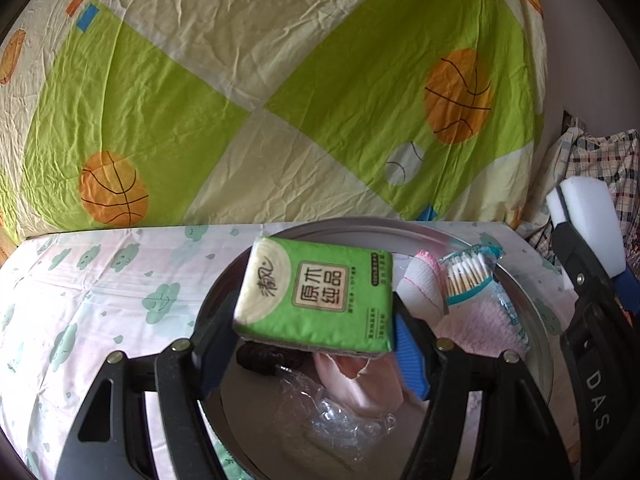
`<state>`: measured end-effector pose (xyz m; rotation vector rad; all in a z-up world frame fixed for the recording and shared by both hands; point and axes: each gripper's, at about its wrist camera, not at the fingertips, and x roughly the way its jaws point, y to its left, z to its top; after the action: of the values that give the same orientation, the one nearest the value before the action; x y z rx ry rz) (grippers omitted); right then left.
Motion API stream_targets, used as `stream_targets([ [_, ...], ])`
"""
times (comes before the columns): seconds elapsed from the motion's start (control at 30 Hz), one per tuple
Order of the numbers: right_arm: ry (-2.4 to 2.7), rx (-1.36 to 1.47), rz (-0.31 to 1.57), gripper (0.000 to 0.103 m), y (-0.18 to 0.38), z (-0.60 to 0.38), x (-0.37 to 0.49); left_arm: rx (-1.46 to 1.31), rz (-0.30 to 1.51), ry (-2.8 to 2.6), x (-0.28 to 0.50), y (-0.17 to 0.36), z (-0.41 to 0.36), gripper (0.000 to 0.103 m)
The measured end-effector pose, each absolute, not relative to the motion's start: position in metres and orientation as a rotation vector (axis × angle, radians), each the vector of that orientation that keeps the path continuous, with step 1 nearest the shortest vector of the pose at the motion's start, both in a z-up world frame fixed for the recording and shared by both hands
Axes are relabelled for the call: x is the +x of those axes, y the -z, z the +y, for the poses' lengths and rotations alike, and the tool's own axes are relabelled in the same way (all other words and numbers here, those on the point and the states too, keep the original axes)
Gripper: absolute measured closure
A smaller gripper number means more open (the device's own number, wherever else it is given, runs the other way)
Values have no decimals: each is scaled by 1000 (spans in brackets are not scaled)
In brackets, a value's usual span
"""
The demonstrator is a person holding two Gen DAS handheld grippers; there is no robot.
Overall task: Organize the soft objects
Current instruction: 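Lower the tissue pack and sponge into the tin and open both tools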
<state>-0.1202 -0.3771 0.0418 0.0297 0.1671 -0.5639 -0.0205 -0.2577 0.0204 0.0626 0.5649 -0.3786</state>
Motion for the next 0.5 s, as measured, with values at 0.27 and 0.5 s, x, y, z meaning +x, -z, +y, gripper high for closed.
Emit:
stream_targets([
  [0.27,584,45,170,46,-44,-390,-113,70,585,392,-12,-22,-275,33],
  [0.5,587,81,205,46,-43,-403,-102,71,640,395,-1,-23,-279,33],
])
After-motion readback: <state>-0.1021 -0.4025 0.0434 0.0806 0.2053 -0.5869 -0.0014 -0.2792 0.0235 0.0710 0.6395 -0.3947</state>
